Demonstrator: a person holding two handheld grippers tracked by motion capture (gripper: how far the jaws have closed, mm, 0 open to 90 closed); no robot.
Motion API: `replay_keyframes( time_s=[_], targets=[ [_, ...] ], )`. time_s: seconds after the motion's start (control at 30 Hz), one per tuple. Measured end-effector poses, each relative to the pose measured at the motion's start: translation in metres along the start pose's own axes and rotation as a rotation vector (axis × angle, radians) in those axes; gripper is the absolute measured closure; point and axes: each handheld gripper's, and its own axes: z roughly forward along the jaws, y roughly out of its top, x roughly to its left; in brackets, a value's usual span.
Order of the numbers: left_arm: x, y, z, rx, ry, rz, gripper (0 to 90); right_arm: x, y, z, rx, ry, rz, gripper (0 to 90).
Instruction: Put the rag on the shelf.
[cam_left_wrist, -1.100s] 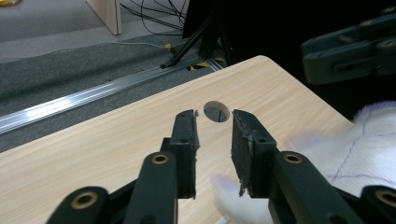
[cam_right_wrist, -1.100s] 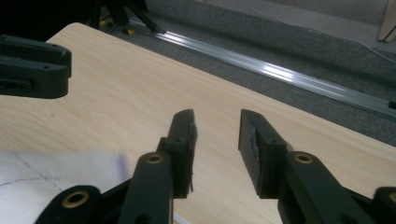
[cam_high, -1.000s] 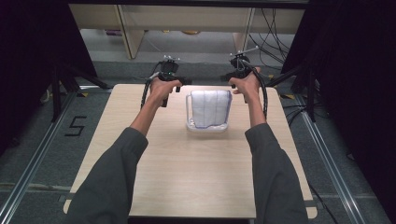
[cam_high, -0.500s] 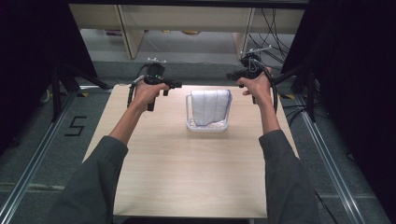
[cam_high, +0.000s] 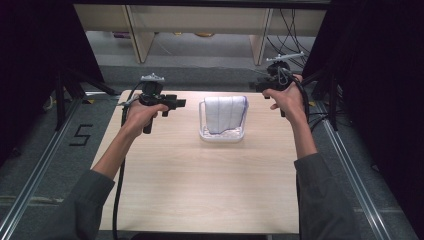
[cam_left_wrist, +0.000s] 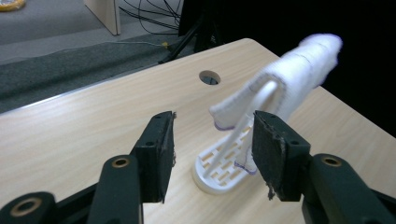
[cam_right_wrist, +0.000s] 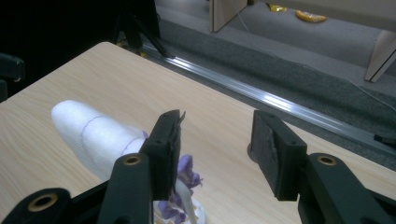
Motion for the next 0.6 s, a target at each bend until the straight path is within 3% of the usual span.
replay_keyframes(
  time_s=[0.07, 0.17, 0.43, 0.6],
  targets=[
    [-0.005, -0.008, -0.004, 0.003, -0.012, 0.012, 47.9, 0.002, -0.004, -0.007, -0.009, 0.009, -0.029, 53.4],
    [-0.008, -0.013, -0.007, 0.006, -0.015, 0.015, 47.7, 0.005, -0.005, -0.012, -0.007, 0.011, -0.021, 53.4],
    [-0.021, -0.03, -0.022, -0.009, -0.035, 0.028, 46.4, 0.011, -0.02, -0.028, 0.003, 0.031, -0.053, 53.2],
    [-0.026, -0.042, -0.028, -0.011, -0.067, 0.029, 46.2, 0.013, -0.036, -0.035, -0.003, 0.048, -0.056, 53.2]
  ],
)
